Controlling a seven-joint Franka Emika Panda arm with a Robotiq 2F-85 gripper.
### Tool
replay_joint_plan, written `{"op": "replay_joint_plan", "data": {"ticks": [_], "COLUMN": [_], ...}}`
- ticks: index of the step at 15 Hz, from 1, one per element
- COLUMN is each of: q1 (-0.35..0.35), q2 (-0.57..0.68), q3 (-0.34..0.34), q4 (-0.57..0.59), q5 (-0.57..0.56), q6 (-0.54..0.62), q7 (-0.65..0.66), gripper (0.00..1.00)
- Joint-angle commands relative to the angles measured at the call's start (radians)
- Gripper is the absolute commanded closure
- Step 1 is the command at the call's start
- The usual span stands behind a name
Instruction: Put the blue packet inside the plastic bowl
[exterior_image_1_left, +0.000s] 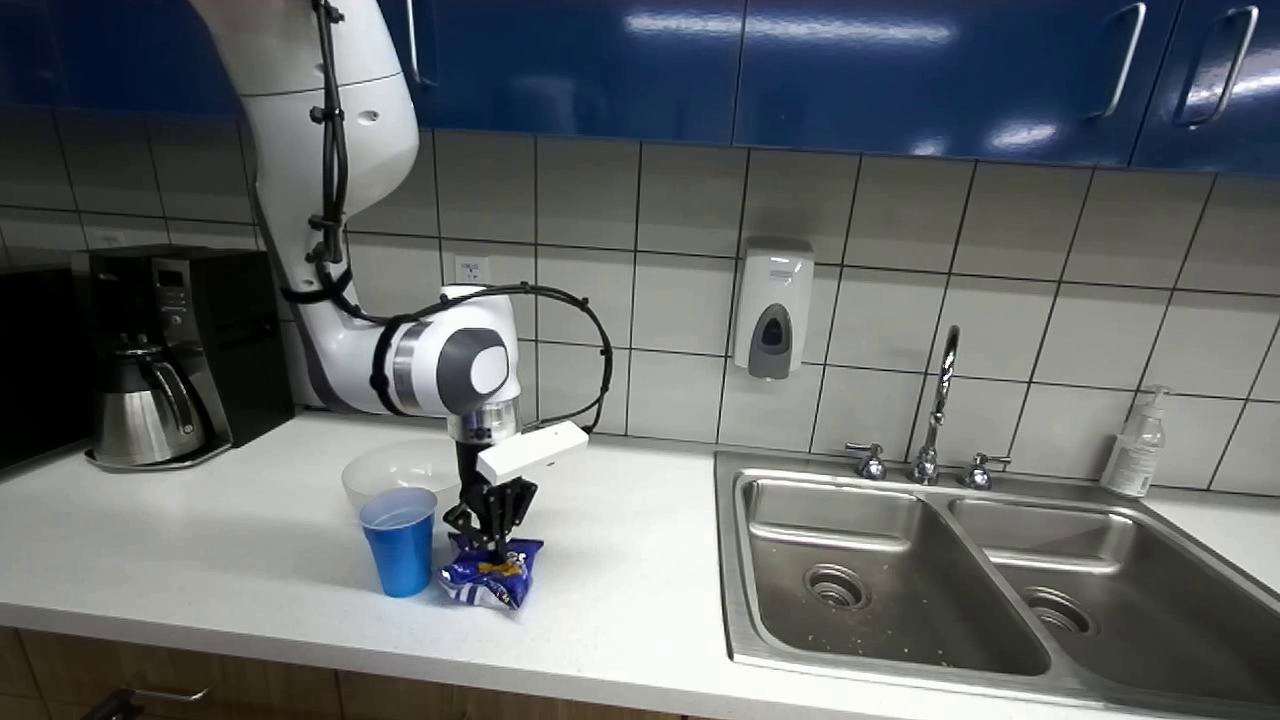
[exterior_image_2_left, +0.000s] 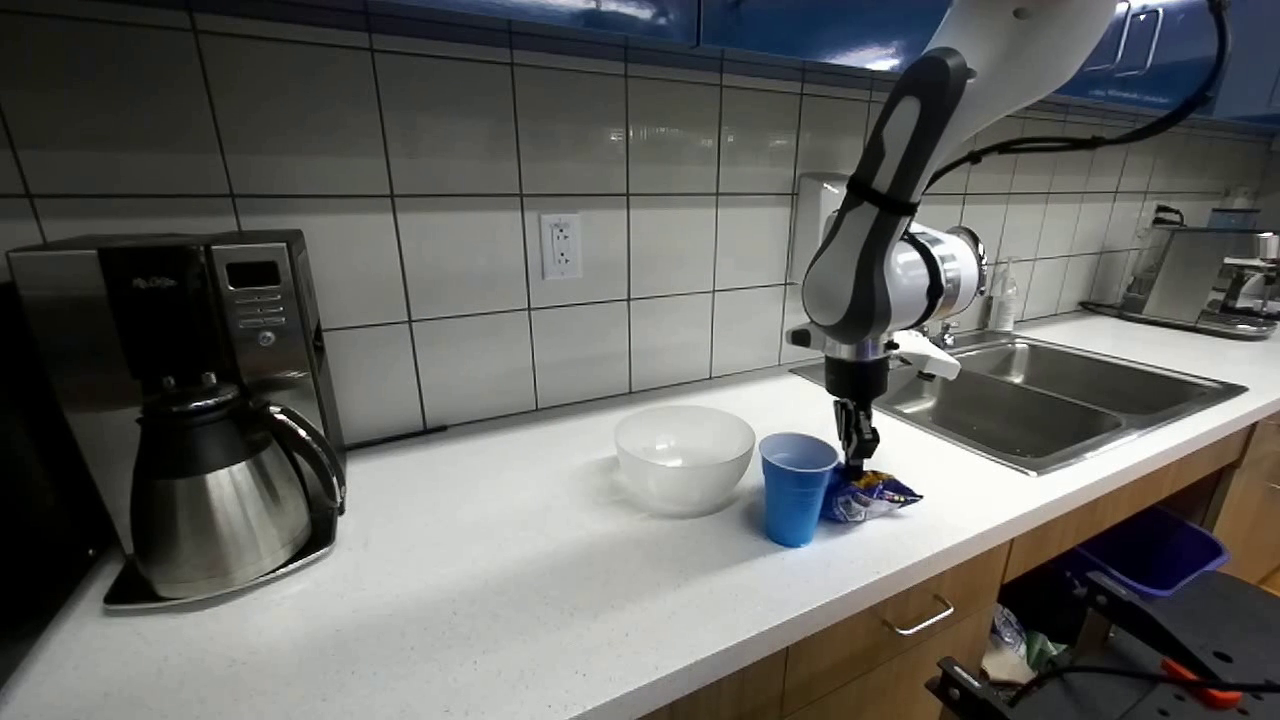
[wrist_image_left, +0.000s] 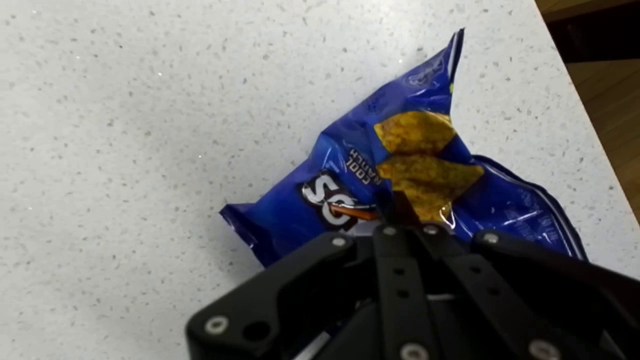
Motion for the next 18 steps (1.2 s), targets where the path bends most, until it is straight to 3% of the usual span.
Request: {"op": "replay_joint_plan", "data": {"ticks": [1,8,18], "q1": [-0.005,-0.017,0.024], "q2": [-0.072,-0.214,-0.317], "q3": [-0.017,-0.033,0.014], "q4": [-0.001,-0.011,0.006], "q5": [-0.044,-0.042,0.010], "q6": [-0.083,-0.156,-0.194], "q7": [0.045,0.029,0.045], "gripper": [1.00,1.00,1.00]}}
